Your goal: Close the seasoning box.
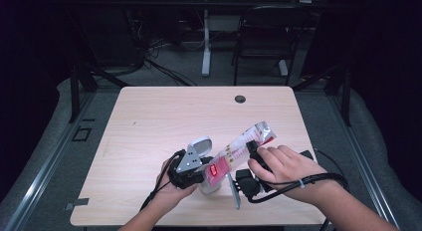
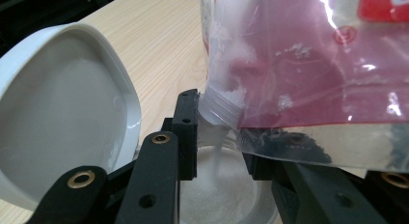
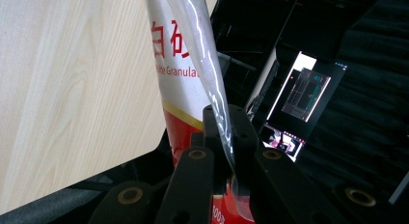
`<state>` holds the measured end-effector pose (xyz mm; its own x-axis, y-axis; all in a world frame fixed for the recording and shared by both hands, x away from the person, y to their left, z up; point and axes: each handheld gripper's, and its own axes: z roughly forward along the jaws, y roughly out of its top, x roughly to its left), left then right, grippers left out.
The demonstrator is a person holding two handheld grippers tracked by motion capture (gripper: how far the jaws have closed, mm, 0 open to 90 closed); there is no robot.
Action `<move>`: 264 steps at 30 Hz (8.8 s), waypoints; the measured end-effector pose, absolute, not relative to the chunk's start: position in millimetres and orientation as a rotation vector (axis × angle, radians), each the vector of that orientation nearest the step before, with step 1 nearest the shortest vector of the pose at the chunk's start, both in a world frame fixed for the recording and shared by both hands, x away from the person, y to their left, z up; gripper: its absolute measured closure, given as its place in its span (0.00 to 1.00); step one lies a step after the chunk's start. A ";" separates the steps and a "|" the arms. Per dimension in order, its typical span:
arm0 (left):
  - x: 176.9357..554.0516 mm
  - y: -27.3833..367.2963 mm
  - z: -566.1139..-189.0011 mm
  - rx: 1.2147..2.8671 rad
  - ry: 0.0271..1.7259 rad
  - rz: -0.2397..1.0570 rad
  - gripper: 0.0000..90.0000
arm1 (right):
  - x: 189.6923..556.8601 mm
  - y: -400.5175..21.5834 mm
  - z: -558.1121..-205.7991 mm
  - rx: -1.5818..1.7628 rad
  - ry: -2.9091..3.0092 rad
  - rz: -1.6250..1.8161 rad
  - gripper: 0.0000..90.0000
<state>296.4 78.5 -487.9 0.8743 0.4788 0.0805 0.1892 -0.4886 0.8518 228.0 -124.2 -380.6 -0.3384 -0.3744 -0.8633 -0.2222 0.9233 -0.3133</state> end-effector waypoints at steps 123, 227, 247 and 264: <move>295.2 85.3 -480.9 2.042 0.505 0.373 0.79 | 237.1 -177.9 -421.8 -0.052 2.154 0.211 0.99; 303.3 85.5 -442.0 2.009 0.483 0.391 0.79 | 259.3 -206.9 -464.2 0.399 2.216 0.693 0.99; 308.5 83.5 -437.6 1.984 0.494 0.389 0.80 | 257.7 -206.2 -480.8 0.505 2.151 0.792 0.99; 320.0 70.5 -431.9 1.965 0.519 0.382 0.80 | 261.5 -211.4 -490.2 0.577 2.109 0.858 0.99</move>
